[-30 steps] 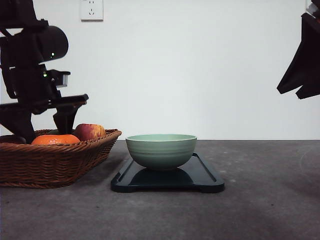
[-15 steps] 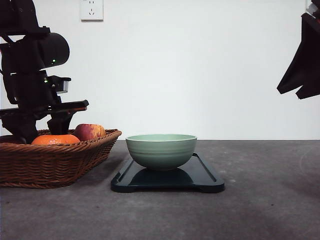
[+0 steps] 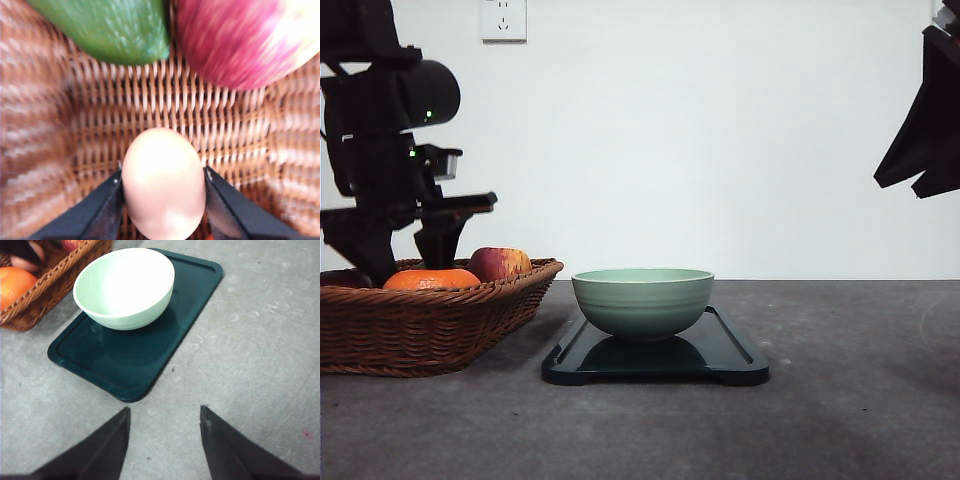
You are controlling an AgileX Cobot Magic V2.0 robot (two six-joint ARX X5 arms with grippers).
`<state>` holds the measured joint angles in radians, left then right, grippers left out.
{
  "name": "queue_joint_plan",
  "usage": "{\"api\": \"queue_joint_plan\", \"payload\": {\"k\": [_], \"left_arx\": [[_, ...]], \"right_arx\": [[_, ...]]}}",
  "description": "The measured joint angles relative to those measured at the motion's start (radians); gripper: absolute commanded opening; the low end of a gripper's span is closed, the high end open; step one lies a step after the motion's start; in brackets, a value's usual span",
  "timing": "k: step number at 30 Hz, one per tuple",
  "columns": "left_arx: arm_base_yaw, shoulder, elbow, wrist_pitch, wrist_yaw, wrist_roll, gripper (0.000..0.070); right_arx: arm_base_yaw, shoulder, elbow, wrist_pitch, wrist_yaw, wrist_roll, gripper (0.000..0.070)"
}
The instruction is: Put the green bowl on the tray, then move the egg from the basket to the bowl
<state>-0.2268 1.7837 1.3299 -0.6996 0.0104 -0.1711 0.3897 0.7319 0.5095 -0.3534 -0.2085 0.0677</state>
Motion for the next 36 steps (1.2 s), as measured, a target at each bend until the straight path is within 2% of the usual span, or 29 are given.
{"api": "queue_joint_plan", "payload": {"k": [7,12,19,30,36], "left_arx": [[0.0,-0.044,0.141,-0.153,-0.004,0.021,0.0218],[-0.021,-0.045,0.243,-0.177,0.035,0.022,0.0218],[-0.113,-0.049,0.284,-0.024,0.124,0.022,0.0218],[-0.283,-0.044,0.284,0.157,0.125,0.022,0.0218],[-0.326,0.027,0.285,0.183,0.125,0.022,0.0218]], "right_arx": [[0.0,0.0,0.0,0.004,0.0,0.0,0.0273],[0.0,0.0,0.0,0.005,0.0,0.0,0.0273],[0.0,0.0,0.0,0.005,0.0,0.0,0.0273],[0.0,0.0,0.0,0.006,0.0,0.0,0.0273],[0.0,0.0,0.0,0.006,0.0,0.0,0.0273]]}}
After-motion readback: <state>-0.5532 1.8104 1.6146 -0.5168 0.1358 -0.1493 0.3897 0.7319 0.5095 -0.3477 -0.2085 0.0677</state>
